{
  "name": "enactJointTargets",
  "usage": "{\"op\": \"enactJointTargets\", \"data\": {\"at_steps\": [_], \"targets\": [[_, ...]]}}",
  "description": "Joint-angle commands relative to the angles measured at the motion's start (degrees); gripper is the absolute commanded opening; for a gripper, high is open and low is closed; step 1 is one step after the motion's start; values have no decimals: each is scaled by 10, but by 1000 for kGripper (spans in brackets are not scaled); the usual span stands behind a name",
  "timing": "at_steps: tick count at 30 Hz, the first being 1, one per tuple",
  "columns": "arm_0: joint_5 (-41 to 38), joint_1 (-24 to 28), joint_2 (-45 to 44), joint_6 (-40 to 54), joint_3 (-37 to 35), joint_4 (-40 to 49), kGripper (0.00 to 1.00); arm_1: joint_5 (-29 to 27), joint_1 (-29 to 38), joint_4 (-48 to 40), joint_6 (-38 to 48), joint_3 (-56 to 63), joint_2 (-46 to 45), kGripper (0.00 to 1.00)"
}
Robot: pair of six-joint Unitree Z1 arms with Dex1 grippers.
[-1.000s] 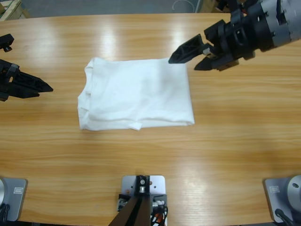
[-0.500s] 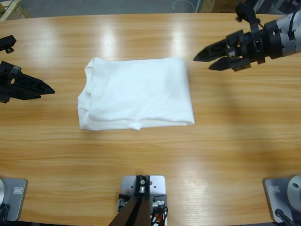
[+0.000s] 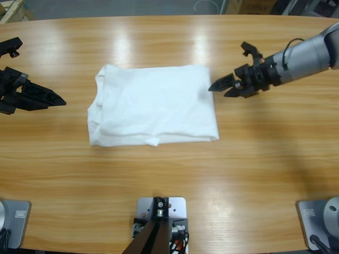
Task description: Fold clothes
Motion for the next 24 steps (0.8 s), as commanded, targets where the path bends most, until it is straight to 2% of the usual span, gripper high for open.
{"op": "enactJointTargets", "data": {"at_steps": [1, 18, 23, 24], "targets": [[9, -20, 18, -18, 3, 5, 862, 11, 8, -39, -3, 9, 71, 908], [21, -20, 28, -16, 4, 7, 862, 26, 55, -39, 29, -45, 126, 890], [21, -20, 28, -15, 5, 8, 862, 27, 55, -40, 29, -42, 139, 851], [21, -20, 28, -15, 5, 8, 862, 28, 55, -40, 29, -41, 138, 798]]}}
